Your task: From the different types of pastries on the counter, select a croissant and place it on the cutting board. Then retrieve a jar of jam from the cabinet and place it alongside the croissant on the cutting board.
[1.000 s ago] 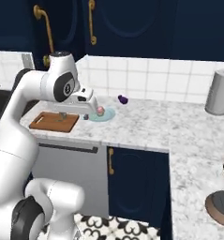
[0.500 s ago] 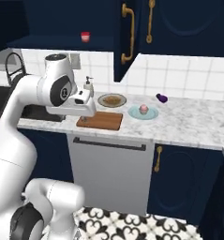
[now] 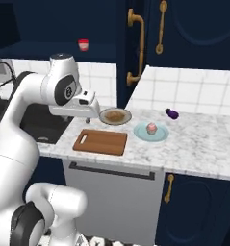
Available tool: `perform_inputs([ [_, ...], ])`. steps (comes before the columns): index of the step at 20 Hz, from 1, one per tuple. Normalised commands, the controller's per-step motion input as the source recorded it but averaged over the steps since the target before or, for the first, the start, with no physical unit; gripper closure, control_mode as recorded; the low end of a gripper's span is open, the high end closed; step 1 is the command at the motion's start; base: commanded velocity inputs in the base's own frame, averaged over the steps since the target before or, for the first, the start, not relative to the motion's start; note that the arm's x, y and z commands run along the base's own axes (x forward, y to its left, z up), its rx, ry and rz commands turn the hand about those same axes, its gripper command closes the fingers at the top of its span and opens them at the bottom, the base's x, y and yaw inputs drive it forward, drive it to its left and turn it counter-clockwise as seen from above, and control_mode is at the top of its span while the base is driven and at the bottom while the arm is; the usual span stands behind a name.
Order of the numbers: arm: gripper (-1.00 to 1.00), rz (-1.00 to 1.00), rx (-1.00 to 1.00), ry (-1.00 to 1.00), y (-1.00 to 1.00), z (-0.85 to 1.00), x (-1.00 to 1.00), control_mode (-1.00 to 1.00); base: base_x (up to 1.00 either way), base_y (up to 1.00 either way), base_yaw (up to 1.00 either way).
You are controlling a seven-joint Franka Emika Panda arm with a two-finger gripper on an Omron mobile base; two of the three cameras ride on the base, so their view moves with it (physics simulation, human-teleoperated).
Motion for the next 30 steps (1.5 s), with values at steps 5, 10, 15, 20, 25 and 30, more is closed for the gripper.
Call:
perform_inputs([
  [5, -1.0, 0.0, 0.0, 0.0, 0.0, 0.0, 0.0, 1.0, 0.41, 0.39, 0.0],
  [10, -1.0, 0.0, 0.0, 0.0, 0.0, 0.0, 0.0, 1.0, 0.49, 0.25, 0.0],
  [15, -1.0, 0.0, 0.0, 0.0, 0.0, 0.0, 0.0, 1.0, 0.08, 0.54, 0.0],
  [20, -1.0, 0.0, 0.0, 0.0, 0.0, 0.0, 0.0, 1.0, 0.34, 0.33, -0.01],
  [25, -1.0, 0.0, 0.0, 0.0, 0.0, 0.0, 0.0, 1.0, 0.94, 0.0, 0.0],
  [30, -1.0, 0.0, 0.0, 0.0, 0.0, 0.0, 0.0, 1.0, 0.42, 0.0, 0.0],
])
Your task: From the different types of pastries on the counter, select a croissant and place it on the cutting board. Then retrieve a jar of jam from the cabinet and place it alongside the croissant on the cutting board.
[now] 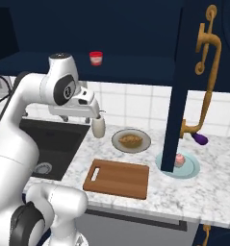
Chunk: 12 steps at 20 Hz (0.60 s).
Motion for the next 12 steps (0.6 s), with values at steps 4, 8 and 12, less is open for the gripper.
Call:
perform_inputs([
  [4, -1.0, 0.0, 0.0, 0.0, 0.0, 0.0, 0.0, 1.0, 0.26, 0.0, 0.0],
  [8, -1.0, 0.0, 0.0, 0.0, 0.0, 0.0, 0.0, 1.0, 0.03, 0.0, 0.0],
  [12, -1.0, 0.0, 0.0, 0.0, 0.0, 0.0, 0.0, 1.0, 0.05, 0.0, 0.0],
])
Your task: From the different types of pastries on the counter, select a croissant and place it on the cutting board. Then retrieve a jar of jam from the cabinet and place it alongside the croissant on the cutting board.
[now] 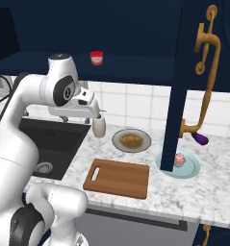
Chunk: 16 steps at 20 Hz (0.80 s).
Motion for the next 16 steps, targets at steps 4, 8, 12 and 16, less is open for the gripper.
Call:
perform_inputs([
  [4, -1.0, 0.0, 0.0, 0.0, 0.0, 0.0, 0.0, 1.0, 0.0, 0.0, 0.0],
  [8, -1.0, 0.0, 0.0, 0.0, 0.0, 0.0, 0.0, -1.0, 0.0, 0.0, 0.0],
  [12, -1.0, 0.0, 0.0, -0.07, 0.01, 0.04, 0.0, -1.0, 0.0, 0.0, 0.0],
  [16, -1.0, 0.0, -0.01, -0.22, 0.09, 0.52, 0.09, -1.0, 0.0, 0.0, 0.0],
])
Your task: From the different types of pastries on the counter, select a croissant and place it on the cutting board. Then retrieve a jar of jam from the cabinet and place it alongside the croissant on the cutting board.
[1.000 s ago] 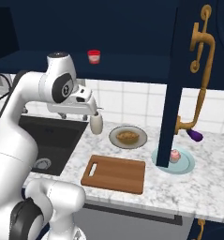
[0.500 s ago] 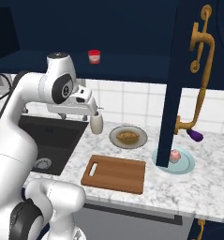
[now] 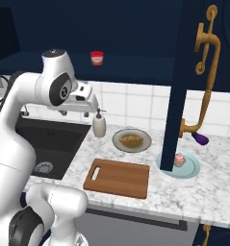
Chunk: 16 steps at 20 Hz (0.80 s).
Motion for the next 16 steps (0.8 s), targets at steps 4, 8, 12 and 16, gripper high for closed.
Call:
perform_inputs([
  [4, -1.0, -0.01, -0.04, -0.18, 0.1, 0.89, 0.01, -1.0, 0.0, 0.0, 0.0],
  [8, -1.0, 0.0, -0.01, -0.12, 0.01, 0.71, 0.04, -1.0, 0.0, 0.0, 0.0],
  [12, -1.0, -0.06, 0.0, -0.24, 0.0, 0.56, 0.16, -1.0, 0.0, 0.0, 0.0],
  [16, -1.0, -0.04, 0.0, -0.24, 0.01, 0.54, 0.13, -1.0, 0.0, 0.0, 0.0],
])
